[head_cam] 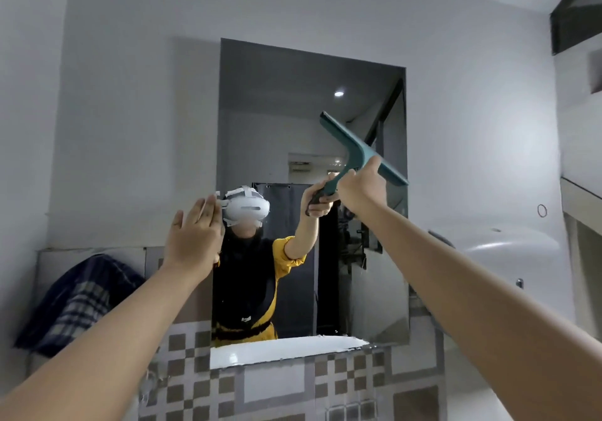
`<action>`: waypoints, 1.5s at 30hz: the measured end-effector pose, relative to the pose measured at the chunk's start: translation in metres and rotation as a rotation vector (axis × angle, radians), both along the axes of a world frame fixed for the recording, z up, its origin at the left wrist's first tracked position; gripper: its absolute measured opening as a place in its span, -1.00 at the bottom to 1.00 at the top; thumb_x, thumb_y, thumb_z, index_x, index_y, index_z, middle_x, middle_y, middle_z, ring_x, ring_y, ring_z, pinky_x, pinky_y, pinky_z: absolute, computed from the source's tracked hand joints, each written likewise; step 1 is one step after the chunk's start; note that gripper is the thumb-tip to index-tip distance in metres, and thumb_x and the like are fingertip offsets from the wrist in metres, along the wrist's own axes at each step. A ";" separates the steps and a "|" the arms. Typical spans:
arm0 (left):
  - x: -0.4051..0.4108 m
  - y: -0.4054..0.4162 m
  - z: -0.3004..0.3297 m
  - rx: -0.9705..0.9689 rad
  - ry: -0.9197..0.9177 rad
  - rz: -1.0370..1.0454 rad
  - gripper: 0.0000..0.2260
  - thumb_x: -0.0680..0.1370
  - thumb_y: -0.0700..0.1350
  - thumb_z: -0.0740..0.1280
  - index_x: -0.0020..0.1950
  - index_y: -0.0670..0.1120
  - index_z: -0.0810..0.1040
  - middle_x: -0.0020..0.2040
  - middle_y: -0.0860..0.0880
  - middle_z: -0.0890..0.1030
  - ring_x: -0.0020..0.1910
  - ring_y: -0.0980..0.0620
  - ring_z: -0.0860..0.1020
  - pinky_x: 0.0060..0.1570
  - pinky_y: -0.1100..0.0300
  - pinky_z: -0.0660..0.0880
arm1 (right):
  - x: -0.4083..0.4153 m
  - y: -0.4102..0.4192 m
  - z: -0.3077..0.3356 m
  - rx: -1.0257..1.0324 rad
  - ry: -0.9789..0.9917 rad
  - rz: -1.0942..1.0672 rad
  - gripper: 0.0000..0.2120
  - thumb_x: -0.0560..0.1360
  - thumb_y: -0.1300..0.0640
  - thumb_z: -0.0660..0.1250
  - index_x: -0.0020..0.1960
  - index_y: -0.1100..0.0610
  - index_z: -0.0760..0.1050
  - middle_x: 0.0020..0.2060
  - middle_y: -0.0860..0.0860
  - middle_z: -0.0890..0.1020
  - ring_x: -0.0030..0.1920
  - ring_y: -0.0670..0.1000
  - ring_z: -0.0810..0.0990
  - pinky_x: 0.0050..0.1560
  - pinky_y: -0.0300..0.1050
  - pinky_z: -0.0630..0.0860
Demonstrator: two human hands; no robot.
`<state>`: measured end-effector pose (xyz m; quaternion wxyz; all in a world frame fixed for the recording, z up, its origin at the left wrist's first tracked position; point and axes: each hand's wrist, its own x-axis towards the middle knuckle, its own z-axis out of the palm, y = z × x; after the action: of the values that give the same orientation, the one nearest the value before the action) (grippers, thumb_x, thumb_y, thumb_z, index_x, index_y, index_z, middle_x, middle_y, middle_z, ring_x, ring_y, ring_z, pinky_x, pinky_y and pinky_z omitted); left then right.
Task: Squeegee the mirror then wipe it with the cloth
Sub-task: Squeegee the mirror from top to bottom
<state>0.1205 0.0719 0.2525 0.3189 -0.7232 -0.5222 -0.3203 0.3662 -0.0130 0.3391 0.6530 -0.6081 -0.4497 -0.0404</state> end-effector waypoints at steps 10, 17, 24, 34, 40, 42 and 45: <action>-0.007 0.024 0.001 -0.014 0.121 0.043 -0.14 0.46 -0.02 0.36 0.50 -0.14 -0.21 0.54 -0.07 -0.20 0.51 -0.06 -0.13 0.44 -0.06 -0.01 | -0.069 0.015 -0.003 0.022 0.249 0.147 -0.55 0.58 0.17 0.09 0.42 0.08 0.03 -0.24 0.10 0.53 -0.28 0.07 0.60 -0.29 -0.02 0.61; -0.012 0.019 0.001 -0.025 0.133 0.006 -0.11 0.46 0.06 0.36 0.49 -0.14 -0.22 0.53 -0.07 -0.23 0.51 -0.06 -0.17 0.45 -0.06 -0.05 | -0.117 0.015 -0.009 0.002 0.272 0.259 -0.52 0.58 0.18 0.12 0.43 0.07 0.00 -0.22 0.11 0.54 -0.20 0.13 0.66 -0.21 0.16 0.67; -0.022 0.015 -0.020 0.030 0.125 -0.095 -0.27 0.50 0.11 0.28 0.51 -0.08 -0.04 0.55 -0.05 -0.08 0.51 -0.08 -0.09 0.44 -0.09 -0.04 | -0.168 0.017 -0.023 0.008 0.015 0.326 -0.60 0.58 0.20 0.12 0.37 0.13 0.09 -0.23 0.11 0.53 -0.24 0.10 0.61 -0.37 -0.05 0.56; -0.021 0.015 -0.055 -0.031 0.063 -0.169 -0.12 0.40 0.05 0.43 0.51 -0.11 -0.08 0.53 -0.07 0.01 0.51 -0.09 -0.01 0.43 -0.08 0.01 | -0.128 0.008 -0.069 0.022 -0.470 0.050 -0.83 0.57 0.11 0.18 0.14 0.11 0.30 -0.35 0.07 0.56 -0.36 0.13 0.57 -0.40 -0.02 0.52; -0.022 0.021 -0.063 -0.009 0.050 -0.138 -0.07 0.31 0.03 0.51 0.50 -0.10 0.02 0.49 -0.10 0.18 0.47 -0.13 0.15 0.38 -0.11 0.14 | -0.072 0.005 -0.070 0.025 -0.789 -0.130 -0.78 0.56 0.05 0.23 0.15 0.13 0.41 -0.25 0.10 0.63 -0.35 0.13 0.55 -0.43 -0.16 0.41; -0.023 0.025 -0.066 0.003 0.041 -0.137 -0.04 0.24 0.04 0.55 0.49 -0.10 0.09 0.45 -0.12 0.28 0.43 -0.16 0.25 0.33 -0.12 0.22 | -0.056 0.006 -0.066 0.041 -0.884 -0.166 -0.74 0.56 0.05 0.25 0.20 0.12 0.44 -0.23 0.10 0.65 -0.34 0.11 0.54 -0.41 -0.17 0.40; -0.025 0.030 -0.070 0.024 0.025 -0.134 0.00 0.15 0.05 0.59 0.47 -0.11 0.17 0.39 -0.15 0.39 0.35 -0.19 0.37 0.26 -0.14 0.31 | -0.032 0.010 -0.061 0.097 -0.986 -0.177 -0.69 0.55 0.04 0.29 0.25 0.10 0.47 -0.23 0.11 0.66 -0.30 0.14 0.60 -0.38 -0.10 0.52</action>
<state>0.0958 0.1023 0.1822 0.3120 -0.7566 -0.4648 -0.3379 0.3346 -0.0030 0.2785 0.3844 -0.5214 -0.6489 -0.3990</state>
